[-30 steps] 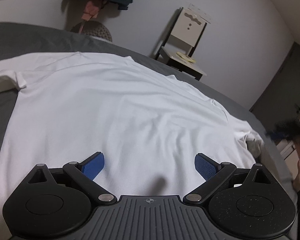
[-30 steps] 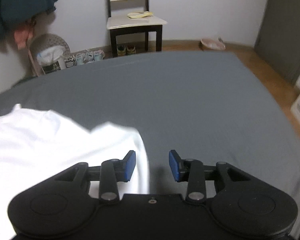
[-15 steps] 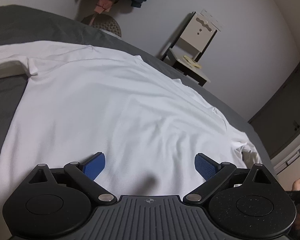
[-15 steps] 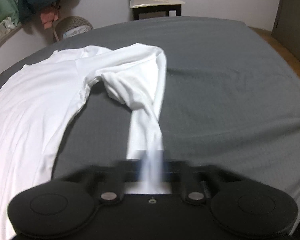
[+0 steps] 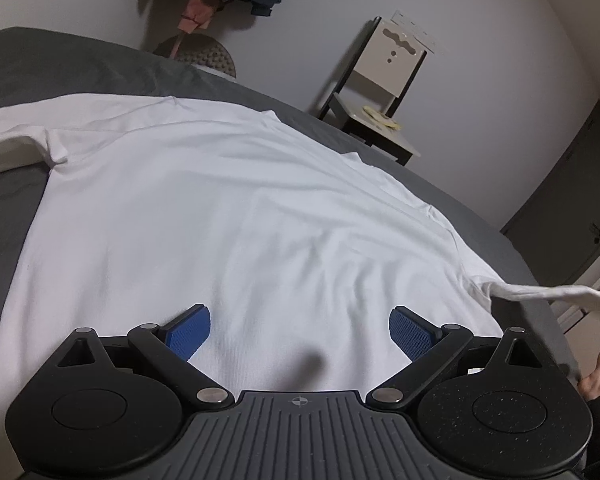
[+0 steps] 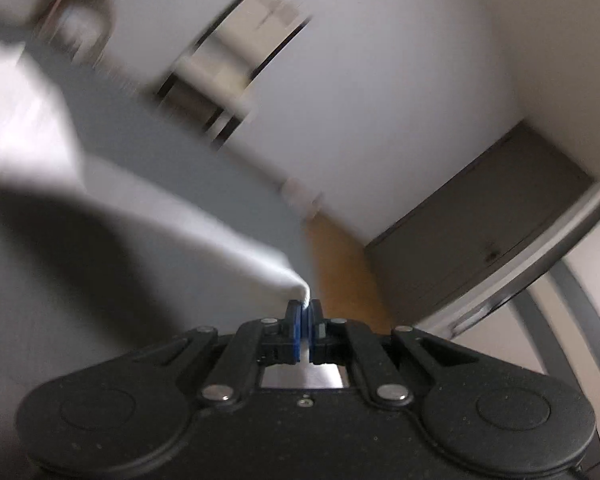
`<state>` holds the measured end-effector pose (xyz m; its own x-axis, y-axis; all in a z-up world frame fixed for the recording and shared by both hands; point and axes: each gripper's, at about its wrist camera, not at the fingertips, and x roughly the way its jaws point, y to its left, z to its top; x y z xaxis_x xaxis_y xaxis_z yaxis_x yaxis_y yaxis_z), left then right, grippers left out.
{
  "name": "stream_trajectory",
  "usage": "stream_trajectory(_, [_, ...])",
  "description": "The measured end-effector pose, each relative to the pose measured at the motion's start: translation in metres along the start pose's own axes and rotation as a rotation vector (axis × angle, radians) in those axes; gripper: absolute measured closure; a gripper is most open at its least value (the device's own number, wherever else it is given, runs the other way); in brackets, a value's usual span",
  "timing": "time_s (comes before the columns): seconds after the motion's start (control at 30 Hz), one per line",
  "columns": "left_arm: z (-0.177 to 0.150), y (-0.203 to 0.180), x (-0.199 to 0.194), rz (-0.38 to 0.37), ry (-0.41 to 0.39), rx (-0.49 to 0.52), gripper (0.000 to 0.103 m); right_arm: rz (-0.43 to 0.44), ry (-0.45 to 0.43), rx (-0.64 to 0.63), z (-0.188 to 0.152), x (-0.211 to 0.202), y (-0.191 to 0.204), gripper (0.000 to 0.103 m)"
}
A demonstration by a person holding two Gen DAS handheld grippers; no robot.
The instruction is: Fold clothes
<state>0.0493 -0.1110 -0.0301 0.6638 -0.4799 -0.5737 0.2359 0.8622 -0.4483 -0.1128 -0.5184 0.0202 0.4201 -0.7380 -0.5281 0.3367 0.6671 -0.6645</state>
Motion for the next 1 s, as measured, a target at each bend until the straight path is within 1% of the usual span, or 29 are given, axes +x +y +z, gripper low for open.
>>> stream_trajectory(0.1, [-0.001,0.0,0.0,0.002,-0.001,0.01,0.006,0.063,0.138,-0.064,-0.035,0.032,0.032,0.099])
stream_trajectory(0.2, [-0.002,-0.001,-0.001,0.004,-0.001,0.021,0.006,0.133,0.233,-0.084,-0.065,0.048,0.053,0.099])
stream_trajectory(0.23, [-0.002,-0.001,-0.001,0.005,-0.001,0.024,0.006,0.139,0.238,-0.086,-0.064,0.049,0.052,0.096])
stream_trajectory(0.27, [-0.002,-0.001,-0.001,0.006,-0.001,0.029,0.006,0.145,0.244,-0.089,-0.063,0.05,0.052,0.084])
stream_trajectory(0.3, [-0.002,-0.001,-0.001,0.008,-0.002,0.037,0.006,0.178,0.233,-0.048,-0.059,0.048,0.043,0.075])
stream_trajectory(0.37, [-0.003,-0.003,0.0,0.013,-0.001,0.06,0.006,0.245,0.21,0.033,-0.051,0.044,0.024,0.047])
stream_trajectory(0.43, [-0.004,-0.006,0.001,0.021,0.001,0.082,0.006,0.312,0.187,0.115,-0.043,0.04,0.005,0.044])
stream_trajectory(0.53, [-0.004,-0.008,0.0,0.026,0.002,0.077,0.006,0.385,0.133,0.372,-0.036,0.045,-0.045,0.043])
stream_trajectory(0.57, [-0.004,-0.008,0.0,0.026,0.001,0.075,0.006,0.374,0.146,0.43,-0.041,0.055,-0.054,0.044])
stream_trajectory(0.6, [-0.004,-0.007,0.0,0.026,0.0,0.073,0.006,0.363,0.159,0.488,-0.045,0.065,-0.063,0.048])
stream_trajectory(0.63, [-0.005,-0.007,0.0,0.026,0.0,0.073,0.006,0.352,0.172,0.545,-0.05,0.074,-0.073,0.057])
stream_trajectory(0.67, [-0.005,-0.008,0.0,0.026,0.001,0.077,0.006,0.341,0.185,0.603,-0.054,0.084,-0.082,0.06])
stream_trajectory(0.8, [-0.008,-0.012,0.0,0.044,0.001,0.125,0.006,0.337,0.245,0.603,-0.053,0.11,-0.066,0.06])
stream_trajectory(0.83, [-0.009,-0.013,0.0,0.048,0.001,0.138,0.006,0.336,0.26,0.603,-0.053,0.117,-0.062,0.065])
stream_trajectory(0.87, [-0.01,-0.014,0.0,0.052,0.001,0.152,0.006,0.335,0.275,0.603,-0.053,0.124,-0.058,0.09])
stream_trajectory(0.9, [-0.011,-0.015,0.0,0.056,0.0,0.164,0.006,0.334,0.29,0.603,-0.053,0.13,-0.054,0.1])
stream_trajectory(0.93, [-0.012,-0.016,0.0,0.059,0.0,0.174,0.006,0.332,0.304,0.603,-0.052,0.137,-0.05,0.101])
stream_trajectory(1.0, [-0.013,-0.018,-0.001,0.065,-0.002,0.194,0.006,0.168,0.164,0.557,-0.038,0.121,-0.049,0.101])
